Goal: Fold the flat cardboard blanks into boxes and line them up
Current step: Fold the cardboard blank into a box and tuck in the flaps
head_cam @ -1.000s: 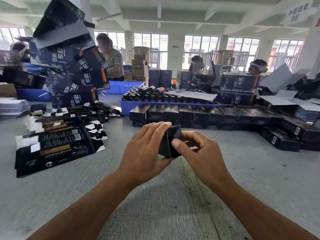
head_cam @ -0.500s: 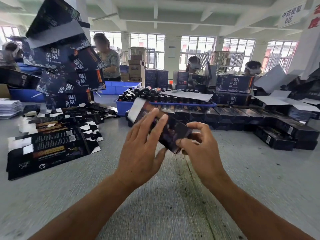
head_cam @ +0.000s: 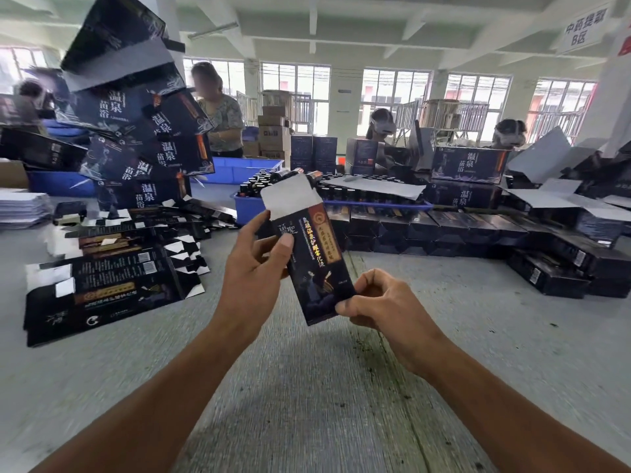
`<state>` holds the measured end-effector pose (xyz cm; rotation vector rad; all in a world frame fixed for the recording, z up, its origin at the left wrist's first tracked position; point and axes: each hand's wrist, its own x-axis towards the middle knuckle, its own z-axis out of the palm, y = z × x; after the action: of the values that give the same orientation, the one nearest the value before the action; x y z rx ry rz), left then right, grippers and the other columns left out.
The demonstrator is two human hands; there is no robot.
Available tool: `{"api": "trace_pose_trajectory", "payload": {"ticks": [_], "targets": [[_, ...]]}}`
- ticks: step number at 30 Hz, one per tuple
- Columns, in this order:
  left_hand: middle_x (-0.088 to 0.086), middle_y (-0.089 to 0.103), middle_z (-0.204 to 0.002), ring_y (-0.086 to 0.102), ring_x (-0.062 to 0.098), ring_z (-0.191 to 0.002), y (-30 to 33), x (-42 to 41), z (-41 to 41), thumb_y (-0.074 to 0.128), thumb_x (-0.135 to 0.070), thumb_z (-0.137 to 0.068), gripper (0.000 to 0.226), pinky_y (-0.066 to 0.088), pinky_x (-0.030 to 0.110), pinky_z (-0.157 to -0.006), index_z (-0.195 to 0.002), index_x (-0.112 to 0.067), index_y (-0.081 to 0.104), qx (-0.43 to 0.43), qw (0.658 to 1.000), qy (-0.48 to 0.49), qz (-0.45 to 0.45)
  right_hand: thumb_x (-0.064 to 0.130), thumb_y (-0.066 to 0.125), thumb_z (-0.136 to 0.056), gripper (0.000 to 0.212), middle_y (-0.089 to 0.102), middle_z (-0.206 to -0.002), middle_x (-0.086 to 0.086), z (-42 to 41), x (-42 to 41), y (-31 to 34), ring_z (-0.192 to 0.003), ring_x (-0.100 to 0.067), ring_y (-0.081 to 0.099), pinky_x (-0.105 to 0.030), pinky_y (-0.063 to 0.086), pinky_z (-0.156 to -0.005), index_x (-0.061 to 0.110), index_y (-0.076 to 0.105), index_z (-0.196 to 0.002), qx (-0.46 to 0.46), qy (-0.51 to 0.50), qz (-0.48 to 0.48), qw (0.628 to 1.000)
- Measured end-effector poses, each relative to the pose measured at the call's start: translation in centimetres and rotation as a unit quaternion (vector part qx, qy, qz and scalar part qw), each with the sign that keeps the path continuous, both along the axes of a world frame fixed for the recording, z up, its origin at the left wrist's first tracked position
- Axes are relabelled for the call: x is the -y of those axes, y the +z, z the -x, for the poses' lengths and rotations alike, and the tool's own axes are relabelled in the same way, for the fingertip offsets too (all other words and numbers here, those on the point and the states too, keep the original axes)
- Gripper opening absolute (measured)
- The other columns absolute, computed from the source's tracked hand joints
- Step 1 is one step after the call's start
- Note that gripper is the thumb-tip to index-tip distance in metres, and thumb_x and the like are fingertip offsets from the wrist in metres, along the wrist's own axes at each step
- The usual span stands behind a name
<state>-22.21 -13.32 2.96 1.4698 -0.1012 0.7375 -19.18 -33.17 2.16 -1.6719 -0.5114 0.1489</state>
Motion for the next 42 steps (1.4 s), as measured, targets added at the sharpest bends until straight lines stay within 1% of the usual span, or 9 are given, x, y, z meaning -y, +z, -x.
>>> {"api": "trace_pose_trajectory", "payload": {"ticks": [4, 9, 13, 16, 23, 26, 32, 37, 42], "targets": [[-0.001, 0.07, -0.119, 0.069, 0.012, -0.107, -0.1, 0.1, 0.5, 0.06, -0.023, -0.1, 0.042, 0.058, 0.023, -0.081, -0.134, -0.048, 0.052, -0.001, 0.997, -0.037, -0.061, 0.028, 0.071, -0.092, 0.019, 0.075, -0.1, 0.012, 0.2, 0.0, 0.4, -0.093, -0.001, 0.071, -0.025, 0.054, -0.082, 0.025, 0.063, -0.109, 0.057, -0.019, -0.02, 0.998], [-0.01, 0.068, -0.119, 0.065, 0.006, -0.113, -0.4, 1.5, 1.0, 0.058, -0.013, -0.101, 0.049, 0.055, 0.017, -0.081, -0.12, -0.058, 0.06, -0.006, 0.986, -0.1, -0.13, 0.031, 0.058, -0.101, 0.04, 0.065, -0.117, 0.03, 0.4, 0.4, 1.5, -0.112, 0.011, 0.06, -0.008, 0.052, -0.081, 0.061, 0.053, -0.127, 0.161, -0.044, -0.062, 0.984], [-0.016, 0.069, -0.114, 0.068, 0.008, -0.106, -0.3, 1.4, 1.0, 0.064, -0.028, -0.098, 0.027, 0.054, 0.017, -0.08, -0.118, -0.046, 0.065, 0.001, 0.985, -0.099, -0.142, 0.037, 0.05, -0.103, 0.034, 0.06, -0.136, 0.018, 0.6, 0.4, 1.3, -0.122, 0.003, 0.057, -0.028, 0.051, -0.104, 0.051, 0.056, -0.133, 0.183, -0.041, -0.038, 0.981], [-0.01, 0.072, -0.105, 0.068, 0.006, -0.094, -0.1, 1.2, 1.0, 0.064, -0.045, -0.091, 0.015, 0.053, 0.021, -0.082, -0.105, -0.042, 0.069, 0.02, 0.99, -0.07, -0.125, 0.031, 0.048, -0.105, 0.031, 0.064, -0.133, 0.012, 0.9, 0.3, 1.4, -0.123, -0.003, 0.059, -0.035, 0.049, -0.107, 0.037, 0.063, -0.131, 0.175, -0.023, -0.043, 0.983], [-0.033, 0.06, -0.117, 0.064, 0.004, -0.112, -0.1, 1.5, 1.3, 0.059, -0.038, -0.095, 0.009, 0.053, 0.019, -0.084, -0.1, -0.038, 0.067, 0.048, 0.983, -0.031, -0.172, 0.006, 0.053, -0.102, 0.026, 0.06, -0.132, 0.017, 1.4, 0.1, 1.8, -0.121, 0.004, 0.058, -0.015, 0.05, -0.094, 0.024, 0.068, -0.115, 0.203, -0.031, -0.104, 0.973], [-0.031, 0.062, -0.115, 0.065, 0.009, -0.11, 0.0, 1.4, 1.3, 0.058, -0.035, -0.097, 0.01, 0.054, 0.03, -0.089, -0.101, -0.037, 0.067, 0.046, 0.982, -0.026, -0.18, 0.007, 0.058, -0.1, 0.029, 0.068, -0.12, 0.014, 1.4, 0.1, 1.9, -0.109, -0.001, 0.065, -0.018, 0.055, -0.089, 0.032, 0.06, -0.113, 0.202, -0.053, -0.116, 0.971], [-0.011, 0.068, -0.111, 0.068, 0.017, -0.105, -0.1, 1.5, 1.2, 0.059, -0.036, -0.094, 0.018, 0.057, 0.048, -0.091, -0.104, -0.024, 0.068, 0.034, 0.985, -0.017, -0.168, 0.01, 0.056, -0.101, 0.046, 0.063, -0.131, 0.01, 1.2, 0.2, 1.9, -0.116, -0.006, 0.063, -0.019, 0.055, -0.09, 0.041, 0.052, -0.136, 0.213, -0.045, -0.096, 0.971], [-0.005, 0.069, -0.111, 0.067, 0.022, -0.103, 0.0, 1.6, 1.4, 0.058, -0.038, -0.094, 0.022, 0.055, 0.052, -0.092, -0.102, -0.021, 0.068, 0.035, 0.985, -0.029, -0.166, 0.0, 0.059, -0.096, 0.038, 0.069, -0.112, 0.009, 1.1, 0.3, 2.4, -0.102, -0.01, 0.069, -0.022, 0.056, -0.082, 0.03, 0.063, -0.119, 0.161, -0.031, -0.148, 0.975], [-0.008, 0.069, -0.111, 0.067, 0.021, -0.104, 0.3, 1.6, 1.6, 0.059, -0.033, -0.094, 0.012, 0.055, 0.051, -0.094, -0.095, -0.025, 0.068, 0.036, 0.986, -0.039, -0.157, 0.007, 0.067, -0.093, 0.027, 0.068, -0.115, 0.004, 1.2, 0.4, 2.3, -0.104, -0.009, 0.067, -0.024, 0.056, -0.085, 0.026, 0.062, -0.111, 0.188, -0.039, -0.121, 0.974]]}}
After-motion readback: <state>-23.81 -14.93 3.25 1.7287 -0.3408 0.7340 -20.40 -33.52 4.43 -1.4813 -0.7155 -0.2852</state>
